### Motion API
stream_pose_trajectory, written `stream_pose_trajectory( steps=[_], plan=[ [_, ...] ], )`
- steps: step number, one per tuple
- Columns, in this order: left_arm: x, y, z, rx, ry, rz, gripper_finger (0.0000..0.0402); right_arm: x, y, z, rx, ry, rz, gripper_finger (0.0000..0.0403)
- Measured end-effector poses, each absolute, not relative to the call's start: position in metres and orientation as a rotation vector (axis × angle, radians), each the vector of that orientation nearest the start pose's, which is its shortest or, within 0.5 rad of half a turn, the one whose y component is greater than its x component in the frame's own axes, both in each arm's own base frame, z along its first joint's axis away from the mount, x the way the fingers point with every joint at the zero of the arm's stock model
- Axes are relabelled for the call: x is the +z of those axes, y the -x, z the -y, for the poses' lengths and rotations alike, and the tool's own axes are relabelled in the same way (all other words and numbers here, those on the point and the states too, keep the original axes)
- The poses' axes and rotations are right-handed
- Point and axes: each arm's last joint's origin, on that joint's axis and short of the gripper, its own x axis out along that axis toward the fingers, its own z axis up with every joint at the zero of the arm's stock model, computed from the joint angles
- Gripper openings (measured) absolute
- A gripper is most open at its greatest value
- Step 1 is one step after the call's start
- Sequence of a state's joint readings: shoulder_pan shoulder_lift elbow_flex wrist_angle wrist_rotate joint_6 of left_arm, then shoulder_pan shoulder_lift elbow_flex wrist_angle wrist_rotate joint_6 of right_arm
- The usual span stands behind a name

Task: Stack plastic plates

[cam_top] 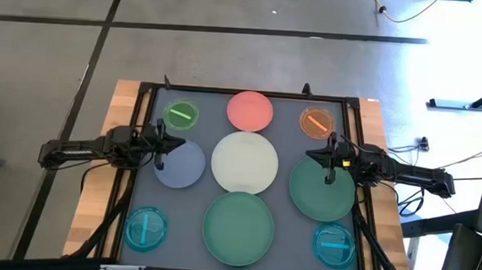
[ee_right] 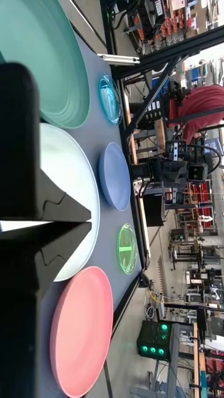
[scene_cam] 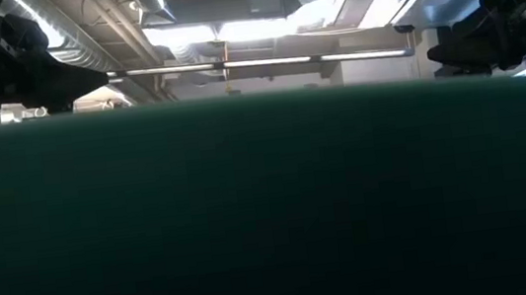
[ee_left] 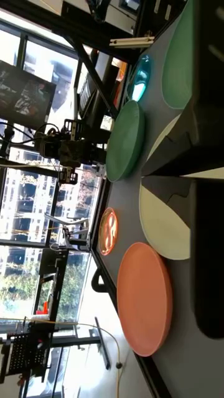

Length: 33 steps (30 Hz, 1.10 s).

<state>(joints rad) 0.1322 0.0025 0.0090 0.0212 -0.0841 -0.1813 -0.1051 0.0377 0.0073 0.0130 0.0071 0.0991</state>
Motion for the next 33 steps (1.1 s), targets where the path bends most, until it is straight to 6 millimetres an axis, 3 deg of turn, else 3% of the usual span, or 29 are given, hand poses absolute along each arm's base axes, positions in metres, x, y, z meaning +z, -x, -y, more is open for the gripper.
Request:
stream_pose_trajectory(
  steps=[23, 33],
  plan=[
    [0.169, -0.096, -0.015, 0.195, 0.202, 0.046, 0.0000, 0.164, -0.099, 0.011, -0.113, -0.100, -0.012, 0.0003],
    [0.190, -0.092, -0.019, 0.342, 0.213, 0.278, 0.0000, 0.167, -0.099, 0.012, -0.140, -0.104, 0.024, 0.0003]
  ],
)
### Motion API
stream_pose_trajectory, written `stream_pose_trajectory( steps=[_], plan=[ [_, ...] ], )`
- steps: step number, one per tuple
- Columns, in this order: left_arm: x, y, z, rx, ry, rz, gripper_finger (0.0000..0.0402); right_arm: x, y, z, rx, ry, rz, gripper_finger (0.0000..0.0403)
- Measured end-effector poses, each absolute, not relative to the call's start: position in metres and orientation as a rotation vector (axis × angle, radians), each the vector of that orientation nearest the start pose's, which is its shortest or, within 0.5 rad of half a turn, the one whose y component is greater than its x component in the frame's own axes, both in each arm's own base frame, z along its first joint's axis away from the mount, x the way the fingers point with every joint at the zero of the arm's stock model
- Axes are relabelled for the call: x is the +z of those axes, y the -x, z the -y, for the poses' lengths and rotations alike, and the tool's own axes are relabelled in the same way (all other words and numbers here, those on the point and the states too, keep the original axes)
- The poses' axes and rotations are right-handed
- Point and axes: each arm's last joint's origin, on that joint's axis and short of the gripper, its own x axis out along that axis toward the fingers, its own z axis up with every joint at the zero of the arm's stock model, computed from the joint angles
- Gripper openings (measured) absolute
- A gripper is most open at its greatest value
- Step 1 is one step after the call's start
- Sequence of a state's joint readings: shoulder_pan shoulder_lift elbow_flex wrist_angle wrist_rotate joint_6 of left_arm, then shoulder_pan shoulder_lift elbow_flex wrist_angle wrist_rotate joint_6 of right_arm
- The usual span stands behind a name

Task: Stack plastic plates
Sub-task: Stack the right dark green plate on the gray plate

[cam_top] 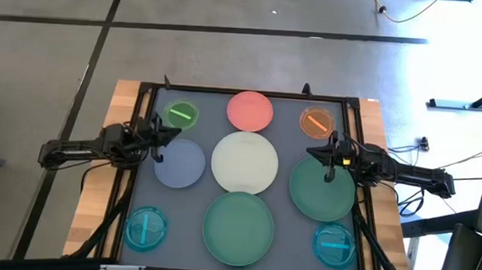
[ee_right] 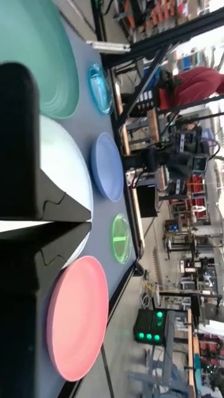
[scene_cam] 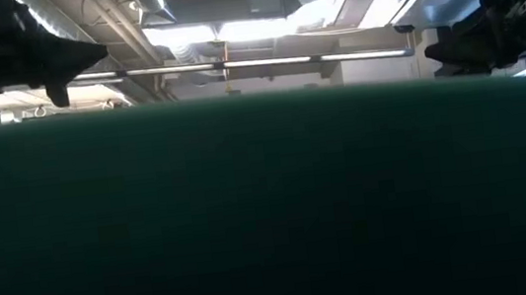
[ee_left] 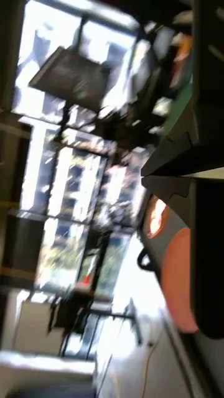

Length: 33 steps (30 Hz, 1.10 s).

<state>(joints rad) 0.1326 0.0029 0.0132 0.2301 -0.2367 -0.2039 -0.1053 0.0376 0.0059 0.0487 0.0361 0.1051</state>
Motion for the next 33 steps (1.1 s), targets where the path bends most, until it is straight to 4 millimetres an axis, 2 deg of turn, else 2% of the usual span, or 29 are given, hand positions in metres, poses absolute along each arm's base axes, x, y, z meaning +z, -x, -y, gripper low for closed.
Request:
stream_pose_trajectory(
  steps=[12, 16, 23, 33],
  plan=[
    [0.208, -0.088, -0.019, 0.402, -0.051, 0.420, 0.0000, 0.167, -0.099, 0.014, -0.237, -0.092, 0.021, 0.0003],
    [0.208, -0.088, -0.020, 0.428, -0.049, 0.419, 0.0000, 0.165, -0.100, 0.015, -0.263, -0.099, 0.003, 0.0003],
    [0.215, -0.088, -0.017, 0.339, -0.067, 0.496, 0.0000, 0.165, -0.111, 0.016, -0.245, -0.129, -0.014, 0.0003],
    [0.210, -0.099, -0.020, 0.379, -0.005, 0.403, 0.0000, 0.188, -0.143, 0.018, -0.239, -0.172, -0.160, 0.0003]
  ],
)
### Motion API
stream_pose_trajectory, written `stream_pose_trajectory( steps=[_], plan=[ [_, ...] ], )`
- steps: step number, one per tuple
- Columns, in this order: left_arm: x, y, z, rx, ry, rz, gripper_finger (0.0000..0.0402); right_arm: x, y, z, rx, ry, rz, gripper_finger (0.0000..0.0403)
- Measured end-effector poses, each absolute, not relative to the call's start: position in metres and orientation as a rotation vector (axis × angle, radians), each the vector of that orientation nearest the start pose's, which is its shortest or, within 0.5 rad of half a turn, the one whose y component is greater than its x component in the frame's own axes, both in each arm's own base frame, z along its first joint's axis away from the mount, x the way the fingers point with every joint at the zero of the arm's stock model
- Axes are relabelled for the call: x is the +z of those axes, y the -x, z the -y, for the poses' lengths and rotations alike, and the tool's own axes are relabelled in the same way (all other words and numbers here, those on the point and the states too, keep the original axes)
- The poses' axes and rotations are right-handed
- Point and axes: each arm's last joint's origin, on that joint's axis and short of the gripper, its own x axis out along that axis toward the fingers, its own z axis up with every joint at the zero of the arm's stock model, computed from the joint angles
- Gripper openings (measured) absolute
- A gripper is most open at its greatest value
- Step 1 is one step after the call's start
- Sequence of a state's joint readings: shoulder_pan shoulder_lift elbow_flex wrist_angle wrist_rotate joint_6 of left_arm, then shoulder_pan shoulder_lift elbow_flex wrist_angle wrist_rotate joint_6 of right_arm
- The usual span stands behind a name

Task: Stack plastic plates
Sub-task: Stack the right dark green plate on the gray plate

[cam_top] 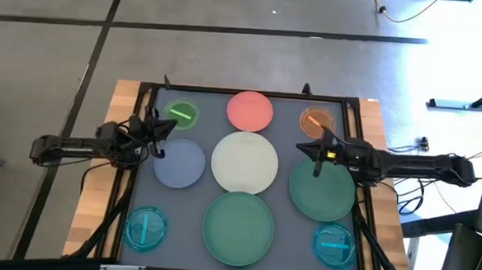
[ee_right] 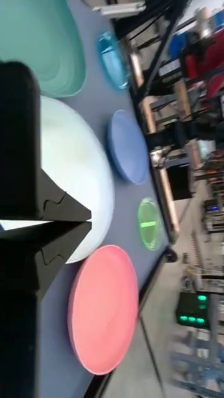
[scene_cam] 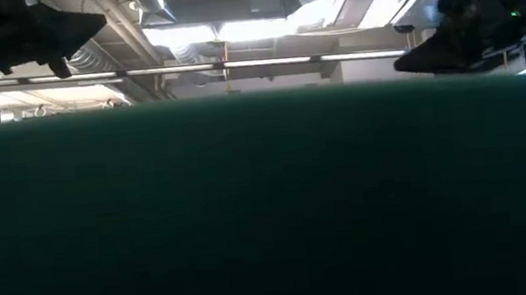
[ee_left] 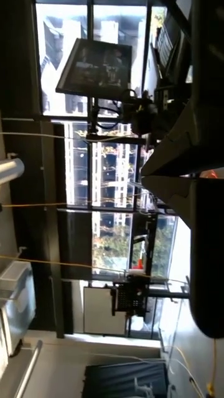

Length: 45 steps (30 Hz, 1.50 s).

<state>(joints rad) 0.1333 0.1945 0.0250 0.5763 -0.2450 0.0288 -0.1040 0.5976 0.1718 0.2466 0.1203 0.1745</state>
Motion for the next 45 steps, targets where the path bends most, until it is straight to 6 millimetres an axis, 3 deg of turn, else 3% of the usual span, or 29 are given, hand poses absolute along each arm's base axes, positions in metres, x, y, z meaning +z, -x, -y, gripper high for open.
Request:
stream_pose_trajectory(
  steps=[9, 16, 22, 27, 33, 39, 45],
  plan=[
    [0.219, -0.110, -0.021, 0.369, 0.024, 0.344, 0.0000, 0.187, -0.170, 0.019, -0.176, -0.156, -0.310, 0.0003],
    [0.220, -0.125, -0.023, 0.367, 0.054, 0.252, 0.0000, 0.191, -0.189, 0.003, -0.066, -0.123, -0.389, 0.0003],
    [0.223, -0.137, -0.023, 0.336, 0.096, 0.203, 0.0000, 0.217, -0.199, -0.007, -0.044, -0.090, -0.622, 0.0003],
    [0.229, -0.142, -0.021, 0.320, 0.068, 0.191, 0.0000, 0.239, -0.198, -0.005, -0.154, -0.030, -0.847, 0.0009],
    [0.239, -0.143, -0.022, 0.321, 0.062, 0.221, 0.0000, 0.234, -0.191, -0.004, -0.171, 0.001, -1.080, 0.0089],
    [0.239, -0.143, -0.020, 0.312, 0.063, 0.221, 0.0000, 0.224, -0.197, -0.003, -0.145, 0.118, -1.149, 0.0184],
    [0.239, -0.144, -0.020, 0.313, 0.064, 0.212, 0.0000, 0.211, -0.206, -0.004, -0.091, 0.211, -1.221, 0.0230]
  ],
)
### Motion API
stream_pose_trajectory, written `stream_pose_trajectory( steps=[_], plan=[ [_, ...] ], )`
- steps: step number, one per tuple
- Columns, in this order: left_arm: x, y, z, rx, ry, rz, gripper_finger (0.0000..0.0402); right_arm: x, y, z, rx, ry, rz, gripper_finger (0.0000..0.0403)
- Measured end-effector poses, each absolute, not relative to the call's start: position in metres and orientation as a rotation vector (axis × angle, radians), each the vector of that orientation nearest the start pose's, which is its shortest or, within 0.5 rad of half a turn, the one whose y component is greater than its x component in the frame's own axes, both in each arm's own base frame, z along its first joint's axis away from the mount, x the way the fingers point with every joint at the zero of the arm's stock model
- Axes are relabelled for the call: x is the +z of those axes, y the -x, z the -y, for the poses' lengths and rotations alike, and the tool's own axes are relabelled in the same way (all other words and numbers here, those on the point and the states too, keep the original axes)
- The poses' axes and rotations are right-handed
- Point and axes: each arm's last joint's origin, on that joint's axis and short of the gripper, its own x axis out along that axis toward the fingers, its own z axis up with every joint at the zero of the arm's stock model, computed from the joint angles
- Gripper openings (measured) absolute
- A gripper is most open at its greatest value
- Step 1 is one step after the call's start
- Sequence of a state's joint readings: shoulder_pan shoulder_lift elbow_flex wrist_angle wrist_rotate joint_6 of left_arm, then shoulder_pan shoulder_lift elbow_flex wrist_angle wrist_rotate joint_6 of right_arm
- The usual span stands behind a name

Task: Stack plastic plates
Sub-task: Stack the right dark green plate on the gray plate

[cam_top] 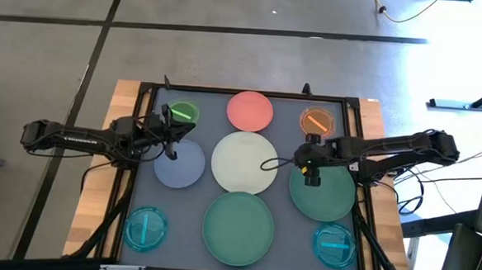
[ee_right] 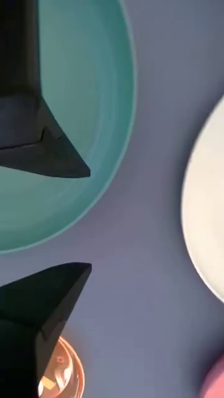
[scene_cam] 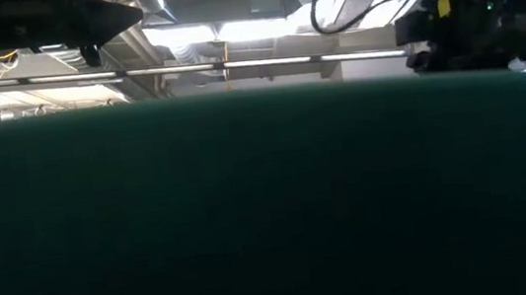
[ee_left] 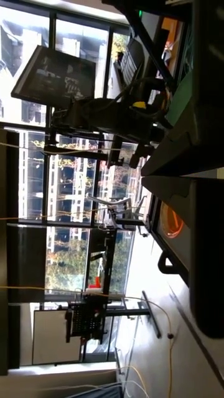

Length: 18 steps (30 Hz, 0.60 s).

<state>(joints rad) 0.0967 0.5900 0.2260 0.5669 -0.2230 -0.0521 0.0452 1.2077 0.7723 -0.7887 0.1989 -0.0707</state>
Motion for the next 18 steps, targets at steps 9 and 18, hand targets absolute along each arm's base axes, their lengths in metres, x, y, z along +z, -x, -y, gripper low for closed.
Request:
stream_pose_trajectory(
  steps=[9, 18],
  plan=[
    [0.238, -0.144, -0.020, 0.311, 0.088, 0.211, 0.0000, 0.182, -0.220, 0.015, -0.022, 0.182, -1.381, 0.0234],
    [0.238, -0.144, -0.020, 0.312, 0.088, 0.210, 0.0000, 0.177, -0.220, 0.029, 0.017, 0.148, -1.406, 0.0224]
  ],
)
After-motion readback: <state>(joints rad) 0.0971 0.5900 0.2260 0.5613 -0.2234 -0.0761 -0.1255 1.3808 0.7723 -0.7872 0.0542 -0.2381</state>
